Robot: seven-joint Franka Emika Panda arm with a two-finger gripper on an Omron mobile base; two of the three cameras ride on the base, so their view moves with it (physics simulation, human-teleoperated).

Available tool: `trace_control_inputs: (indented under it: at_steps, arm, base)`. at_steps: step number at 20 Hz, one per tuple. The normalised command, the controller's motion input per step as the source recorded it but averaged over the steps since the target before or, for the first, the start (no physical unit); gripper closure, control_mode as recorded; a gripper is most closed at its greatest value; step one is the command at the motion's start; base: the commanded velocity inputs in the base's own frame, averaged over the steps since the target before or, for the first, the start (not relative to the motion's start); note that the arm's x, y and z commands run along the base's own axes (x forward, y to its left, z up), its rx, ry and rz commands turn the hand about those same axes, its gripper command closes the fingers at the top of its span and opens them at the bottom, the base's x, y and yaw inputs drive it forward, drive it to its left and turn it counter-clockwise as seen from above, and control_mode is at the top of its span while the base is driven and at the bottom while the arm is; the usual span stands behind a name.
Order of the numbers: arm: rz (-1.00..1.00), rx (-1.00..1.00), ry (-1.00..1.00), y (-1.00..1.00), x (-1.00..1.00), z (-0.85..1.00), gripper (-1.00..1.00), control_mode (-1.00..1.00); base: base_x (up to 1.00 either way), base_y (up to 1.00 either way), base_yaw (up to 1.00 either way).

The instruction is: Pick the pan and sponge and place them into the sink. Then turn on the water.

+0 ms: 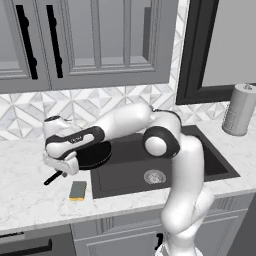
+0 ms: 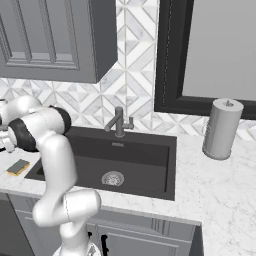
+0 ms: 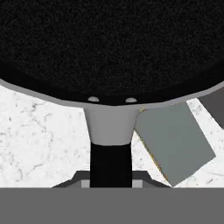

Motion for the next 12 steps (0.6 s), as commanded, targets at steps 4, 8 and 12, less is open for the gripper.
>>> trace_control_inputs:
  at_steps: [4,8,12]
  arm:
    - [-0.37,0.00,0.00,-0.86,0.00,0.00,1.00,-1.00]
    - [-0.35,0.00,0.00,-0.90,0.00,0.00,1.00,-1.00]
    - [-0.27,0.00,0.02,-0.94,0.00,0.00,1.00,-1.00]
  base:
    - [0.00,0.00,0.00]
    - [0.00,0.00,0.00]
    - [0.00,0.00,0.00]
